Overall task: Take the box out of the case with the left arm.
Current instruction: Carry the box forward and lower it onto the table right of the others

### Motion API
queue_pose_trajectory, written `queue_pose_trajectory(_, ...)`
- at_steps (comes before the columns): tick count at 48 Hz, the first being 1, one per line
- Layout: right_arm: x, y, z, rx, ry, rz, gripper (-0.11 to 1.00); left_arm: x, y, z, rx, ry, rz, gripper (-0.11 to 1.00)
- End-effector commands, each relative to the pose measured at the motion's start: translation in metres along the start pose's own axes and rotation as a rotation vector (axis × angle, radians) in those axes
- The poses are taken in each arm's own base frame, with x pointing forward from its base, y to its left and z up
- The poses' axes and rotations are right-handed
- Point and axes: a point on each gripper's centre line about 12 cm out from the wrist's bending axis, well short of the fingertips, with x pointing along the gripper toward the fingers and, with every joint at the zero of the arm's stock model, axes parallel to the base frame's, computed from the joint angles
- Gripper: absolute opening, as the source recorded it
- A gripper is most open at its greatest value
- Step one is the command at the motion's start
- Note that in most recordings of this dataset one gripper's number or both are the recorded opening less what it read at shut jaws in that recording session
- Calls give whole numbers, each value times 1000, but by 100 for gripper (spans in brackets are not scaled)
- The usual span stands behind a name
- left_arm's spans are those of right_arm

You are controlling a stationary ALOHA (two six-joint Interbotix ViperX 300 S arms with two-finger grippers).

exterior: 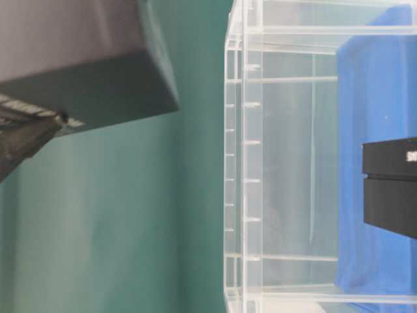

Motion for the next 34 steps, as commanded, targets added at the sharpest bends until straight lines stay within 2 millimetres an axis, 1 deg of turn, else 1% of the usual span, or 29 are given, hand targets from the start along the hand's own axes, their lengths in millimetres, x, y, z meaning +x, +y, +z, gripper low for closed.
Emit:
queue_pose_trajectory(1, -3, -1, 1, 5, -13, 1, 0, -26, -1, 5, -8, 5, -76, 64)
queue_pose_trajectory(10, -3, 0, 1, 3, -12, 1, 0, -12, -5, 8, -14, 6, -105, 64)
queue_pose_trajectory(20, -3, -1, 1, 5, -13, 1, 0, 4, 0, 10, -15, -3, -66, 64)
queue_pose_trajectory(26, -3, 0, 1, 3, -12, 1, 0, 23, 6, 13, -19, -14, -24, 64)
queue_pose_trajectory(34, -4, 0, 1, 3, -14, 2, 0, 60, 12, 9, -31, -15, -2, 64)
